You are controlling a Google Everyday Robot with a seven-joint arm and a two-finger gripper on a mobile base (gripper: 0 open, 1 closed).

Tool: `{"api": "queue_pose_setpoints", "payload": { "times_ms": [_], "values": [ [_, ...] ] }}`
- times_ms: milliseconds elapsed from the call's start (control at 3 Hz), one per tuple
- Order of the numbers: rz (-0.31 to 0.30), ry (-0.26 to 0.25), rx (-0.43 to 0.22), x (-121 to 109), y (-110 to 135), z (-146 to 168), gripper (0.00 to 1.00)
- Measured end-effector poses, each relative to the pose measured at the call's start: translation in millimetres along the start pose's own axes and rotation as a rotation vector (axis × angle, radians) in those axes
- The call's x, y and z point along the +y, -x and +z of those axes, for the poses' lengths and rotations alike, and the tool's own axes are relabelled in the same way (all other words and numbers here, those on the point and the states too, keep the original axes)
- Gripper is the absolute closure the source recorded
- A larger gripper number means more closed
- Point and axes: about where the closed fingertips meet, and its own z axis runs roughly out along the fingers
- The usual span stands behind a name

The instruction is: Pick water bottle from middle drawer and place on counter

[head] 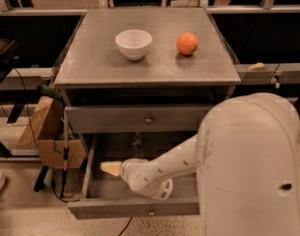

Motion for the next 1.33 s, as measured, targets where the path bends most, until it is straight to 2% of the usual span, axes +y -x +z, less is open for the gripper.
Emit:
{"api": "queue_pose_setpoints", "payload": {
  "times_ms": [333,667,1000,1333],
  "values": [
    [0.003,-0.034,-0.072,-7,19,0,0.0],
    [0.003,-0.034,-0.072,-7,19,0,0.0],
    [0.002,-0.078,-0.074,-17,19,29,0.0],
    [0.017,-0.148,-0.086,-42,21,60,0.0]
  ]
}}
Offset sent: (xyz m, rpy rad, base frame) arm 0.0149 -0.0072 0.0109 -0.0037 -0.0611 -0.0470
